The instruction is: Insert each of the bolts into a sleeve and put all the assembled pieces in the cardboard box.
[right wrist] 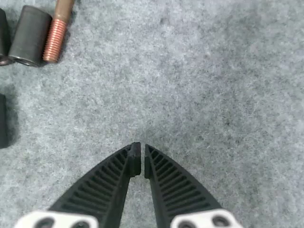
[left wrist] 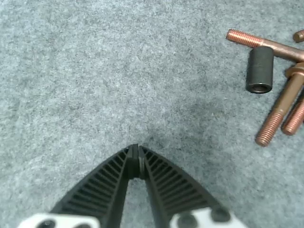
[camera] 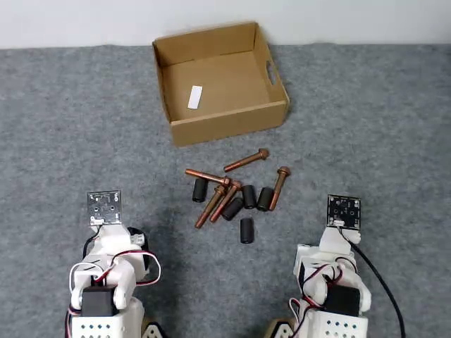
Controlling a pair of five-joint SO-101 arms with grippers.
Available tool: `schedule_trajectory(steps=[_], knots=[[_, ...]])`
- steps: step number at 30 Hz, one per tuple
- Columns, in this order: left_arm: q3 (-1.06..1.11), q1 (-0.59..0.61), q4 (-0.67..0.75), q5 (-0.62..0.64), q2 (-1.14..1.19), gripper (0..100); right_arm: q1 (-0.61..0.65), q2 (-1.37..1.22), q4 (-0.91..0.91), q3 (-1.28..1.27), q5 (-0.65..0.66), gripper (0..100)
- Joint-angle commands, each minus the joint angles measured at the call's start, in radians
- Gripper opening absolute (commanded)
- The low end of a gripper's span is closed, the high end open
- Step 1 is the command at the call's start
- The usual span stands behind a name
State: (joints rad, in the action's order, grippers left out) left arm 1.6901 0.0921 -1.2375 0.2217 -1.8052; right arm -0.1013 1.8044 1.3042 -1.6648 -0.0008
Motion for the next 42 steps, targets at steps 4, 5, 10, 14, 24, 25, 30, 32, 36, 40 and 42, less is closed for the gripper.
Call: schedule_trajectory(steps=[4,5,10,14,24,25,30,32,36,40,42], knots=[[-0.007,0.005,-0.005,0.008,-0.009,0,-0.008,0.007,0.004,-0.018,0.008,0.9],[-0.007,0.005,-0.005,0.008,-0.009,0,-0.008,0.007,0.004,-0.018,0.008,0.9],[-0.007,0.005,-0.005,0.008,-0.009,0,-0.008,0.007,0.004,-0.018,0.008,0.9],[-0.007,0.005,-0.005,0.008,-0.009,0,-0.008,0.007,0.004,-0.018,0.008,0.9],[-0.007,0.005,-0.005,0.008,-0.009,0,-0.008,0.007,0.004,-0.018,0.008,0.9],[-0.007,0.005,-0.005,0.008,-0.009,0,-0.008,0.007,0.004,-0.018,0.008,0.9],[-0.007,0.005,-0.005,0.008,-0.009,0,-0.005,0.007,0.004,-0.018,0.008,0.9],[-0.007,0.005,-0.005,0.008,-0.009,0,-0.008,0.007,0.004,-0.018,0.006,0.9],[-0.007,0.005,-0.005,0.008,-0.009,0,-0.007,0.007,0.004,-0.018,0.006,0.9],[-0.007,0.005,-0.005,0.008,-0.009,0,-0.013,0.007,0.004,-0.017,0.009,0.9],[-0.007,0.005,-0.005,0.008,-0.009,0,-0.03,0.008,0.004,-0.017,0.009,0.9]])
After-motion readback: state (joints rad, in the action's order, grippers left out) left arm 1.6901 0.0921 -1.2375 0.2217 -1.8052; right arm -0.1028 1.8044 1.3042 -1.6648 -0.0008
